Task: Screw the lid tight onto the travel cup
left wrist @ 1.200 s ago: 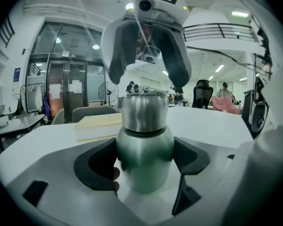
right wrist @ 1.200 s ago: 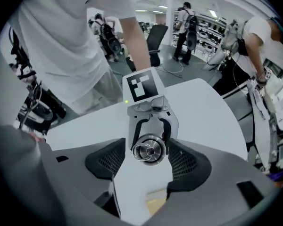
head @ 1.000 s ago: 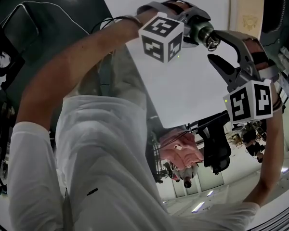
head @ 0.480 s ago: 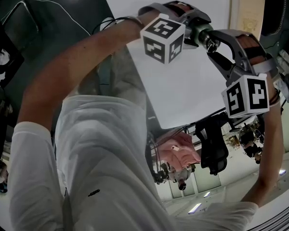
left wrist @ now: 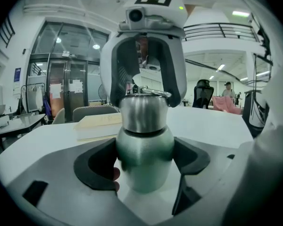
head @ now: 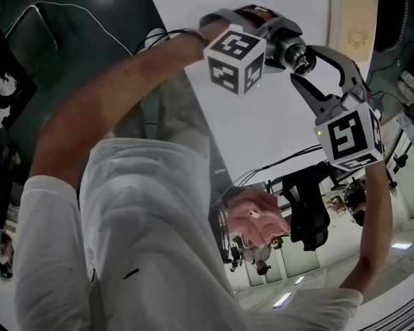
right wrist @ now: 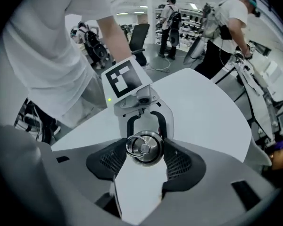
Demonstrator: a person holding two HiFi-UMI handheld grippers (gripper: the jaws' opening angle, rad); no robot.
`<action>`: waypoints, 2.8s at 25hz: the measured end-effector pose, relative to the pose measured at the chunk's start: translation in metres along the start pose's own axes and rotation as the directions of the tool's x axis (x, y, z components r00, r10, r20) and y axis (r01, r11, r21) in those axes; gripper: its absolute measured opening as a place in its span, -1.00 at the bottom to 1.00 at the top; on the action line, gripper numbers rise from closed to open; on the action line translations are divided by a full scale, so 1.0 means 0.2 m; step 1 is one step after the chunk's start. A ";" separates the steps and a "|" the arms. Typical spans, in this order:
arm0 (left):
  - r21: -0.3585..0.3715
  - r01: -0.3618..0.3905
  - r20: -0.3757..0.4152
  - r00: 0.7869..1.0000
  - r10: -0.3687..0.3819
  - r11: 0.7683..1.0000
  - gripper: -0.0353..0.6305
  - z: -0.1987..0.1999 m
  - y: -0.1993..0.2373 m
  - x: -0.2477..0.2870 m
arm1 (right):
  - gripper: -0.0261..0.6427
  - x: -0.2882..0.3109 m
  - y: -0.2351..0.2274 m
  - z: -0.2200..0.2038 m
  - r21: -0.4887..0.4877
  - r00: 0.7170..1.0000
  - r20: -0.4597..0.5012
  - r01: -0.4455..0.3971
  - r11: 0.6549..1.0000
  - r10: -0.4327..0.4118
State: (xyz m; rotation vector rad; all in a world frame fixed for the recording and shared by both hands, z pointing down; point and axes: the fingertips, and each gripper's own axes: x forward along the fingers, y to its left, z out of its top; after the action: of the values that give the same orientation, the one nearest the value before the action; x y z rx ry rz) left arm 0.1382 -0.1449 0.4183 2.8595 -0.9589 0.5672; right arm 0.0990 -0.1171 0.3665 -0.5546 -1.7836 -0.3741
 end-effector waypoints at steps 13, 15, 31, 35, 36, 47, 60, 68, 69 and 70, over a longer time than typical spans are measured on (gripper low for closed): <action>0.001 0.002 0.004 1.000 -0.002 1.000 0.20 0.00 0.00 0.00 | -0.20 -0.02 -0.07 -0.04 0.668 0.959 -0.002 0.213 0.713 -0.285; 0.001 0.003 0.006 1.000 -0.003 1.000 0.20 0.00 0.00 0.00 | -0.20 -0.03 -0.08 -0.05 0.736 0.950 -0.022 0.225 0.639 -0.310; 0.002 0.010 0.005 1.000 -0.010 1.000 0.20 0.00 0.00 0.00 | -0.16 -0.11 -0.03 0.00 0.521 0.981 0.042 0.138 0.842 -0.188; 0.000 0.012 0.006 1.000 -0.012 1.000 0.20 0.01 0.00 0.00 | -0.16 -0.12 0.00 0.00 0.175 0.993 -0.015 0.119 0.977 -0.118; 0.001 0.013 0.006 1.000 -0.013 1.000 0.20 0.01 0.00 0.00 | -0.16 -0.12 -0.01 0.00 0.087 0.993 -0.027 0.114 0.990 -0.112; 0.000 0.011 0.011 1.000 -0.011 1.000 0.20 0.00 0.00 0.00 | -0.16 0.00 0.04 -0.01 -0.406 0.989 -0.143 -0.097 0.909 0.042; 0.003 0.008 0.007 1.000 -0.008 1.000 0.20 0.00 -0.01 -0.01 | -0.26 0.01 0.01 -0.02 -0.148 0.998 -0.055 -0.001 0.989 -0.007; -0.001 -0.002 0.006 1.000 0.002 1.000 0.20 0.00 0.00 -0.01 | -0.26 0.01 -0.03 -0.02 0.224 0.992 0.009 0.117 0.967 -0.123; 0.000 -0.002 0.005 1.000 0.002 1.000 0.20 0.00 0.00 -0.01 | -0.26 0.01 -0.03 -0.02 0.269 0.989 0.012 0.138 0.953 -0.147; 0.001 -0.002 0.004 1.000 0.002 1.000 0.20 0.00 0.00 -0.01 | -0.26 0.00 -0.03 -0.02 0.312 0.985 0.012 0.159 0.937 -0.171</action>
State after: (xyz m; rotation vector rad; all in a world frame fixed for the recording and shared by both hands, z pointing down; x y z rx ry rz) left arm 0.1373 -0.1432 0.4173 2.8623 -0.9623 0.5628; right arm 0.0983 -0.1248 0.3687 -0.1908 -1.8870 -0.1908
